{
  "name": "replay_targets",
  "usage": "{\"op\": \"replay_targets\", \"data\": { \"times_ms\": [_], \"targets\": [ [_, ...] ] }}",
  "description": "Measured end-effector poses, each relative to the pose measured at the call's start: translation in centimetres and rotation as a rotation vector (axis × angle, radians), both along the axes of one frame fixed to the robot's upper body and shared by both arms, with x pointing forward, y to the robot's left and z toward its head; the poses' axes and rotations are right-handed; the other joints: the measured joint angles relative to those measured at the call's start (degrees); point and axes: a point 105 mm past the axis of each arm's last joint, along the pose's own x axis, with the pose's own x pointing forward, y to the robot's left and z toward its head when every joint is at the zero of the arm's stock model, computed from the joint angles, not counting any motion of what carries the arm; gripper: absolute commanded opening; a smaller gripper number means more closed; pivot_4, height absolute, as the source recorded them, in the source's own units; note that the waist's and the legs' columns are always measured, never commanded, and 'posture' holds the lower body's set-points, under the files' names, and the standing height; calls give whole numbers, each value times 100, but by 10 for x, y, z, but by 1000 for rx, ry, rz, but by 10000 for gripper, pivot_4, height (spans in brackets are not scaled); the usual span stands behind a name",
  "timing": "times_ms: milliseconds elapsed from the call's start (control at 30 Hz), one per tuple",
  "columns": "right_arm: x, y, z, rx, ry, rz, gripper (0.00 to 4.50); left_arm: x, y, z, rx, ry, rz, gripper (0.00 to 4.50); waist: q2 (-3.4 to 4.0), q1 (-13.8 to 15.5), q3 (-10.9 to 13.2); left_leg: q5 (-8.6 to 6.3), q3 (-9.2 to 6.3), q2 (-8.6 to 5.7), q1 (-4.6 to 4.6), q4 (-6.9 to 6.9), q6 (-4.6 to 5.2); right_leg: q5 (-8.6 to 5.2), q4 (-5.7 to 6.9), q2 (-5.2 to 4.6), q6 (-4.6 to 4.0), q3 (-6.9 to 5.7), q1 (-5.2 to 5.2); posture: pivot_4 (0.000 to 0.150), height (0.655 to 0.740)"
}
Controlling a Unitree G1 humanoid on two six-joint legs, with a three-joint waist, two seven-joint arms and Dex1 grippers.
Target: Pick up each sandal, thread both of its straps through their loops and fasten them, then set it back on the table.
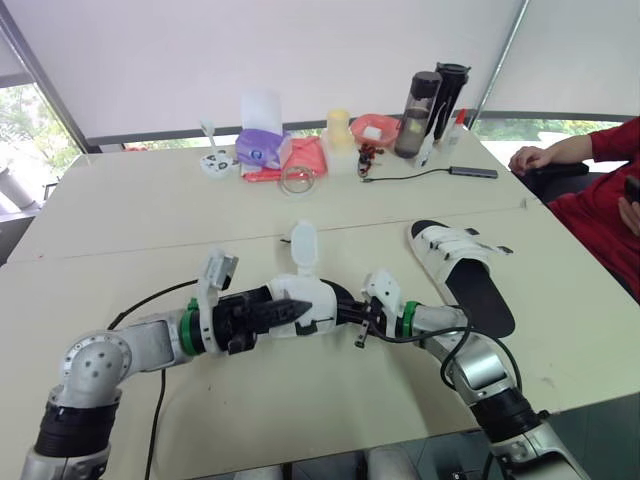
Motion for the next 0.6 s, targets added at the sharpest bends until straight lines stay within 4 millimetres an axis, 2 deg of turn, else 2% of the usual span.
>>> {"op": "replay_targets", "data": {
  "times_ms": [133, 167, 233, 367, 467, 600],
  "targets": [
    [1, 1, 0, -2, -3, -1, 0, 26, 4, 0, -35, 56, 123, 893, -2, 4, 1, 0, 1, -6, 8, 2, 0, 1, 5, 10, -1, 2, 4, 1500, 7400],
    [1, 1, 0, -2, -3, -1, 0, 31, 4, 0, -39, 68, 147, 3299, -2, 9, 0, 0, 1, -6, 9, 1, 0, 1, 5, 12, -2, 3, 5, 1500, 7400],
    [1, 1, 0, -2, -3, 0, 0, 40, 6, 3, -64, 78, 191, 9657, -3, 18, 0, 0, 1, -5, 10, 2, 0, 2, 6, 15, -3, 4, 6, 1500, 7400],
    [0, 1, -1, -3, -1, -1, 0, 56, 19, 24, -115, 20, 290, 29058, -5, 24, -5, 0, 3, -4, 22, 0, 0, 2, 1, 18, -4, 6, 18, 1500, 7400],
    [0, 1, -1, -4, 0, -1, 0, 60, 22, 19, -114, 44, 318, 44425, -7, 22, -6, 0, 3, -4, 25, -1, -1, 2, -1, 19, -4, 6, 23, 1500, 7400],
    [1, 1, -1, -4, -1, -4, 0, 61, 23, 17, -111, 47, 327, 44425, -9, 22, -6, -1, 3, -4, 25, 0, -1, 2, 0, 19, -4, 6, 23, 1500, 7400]
  ]
}}
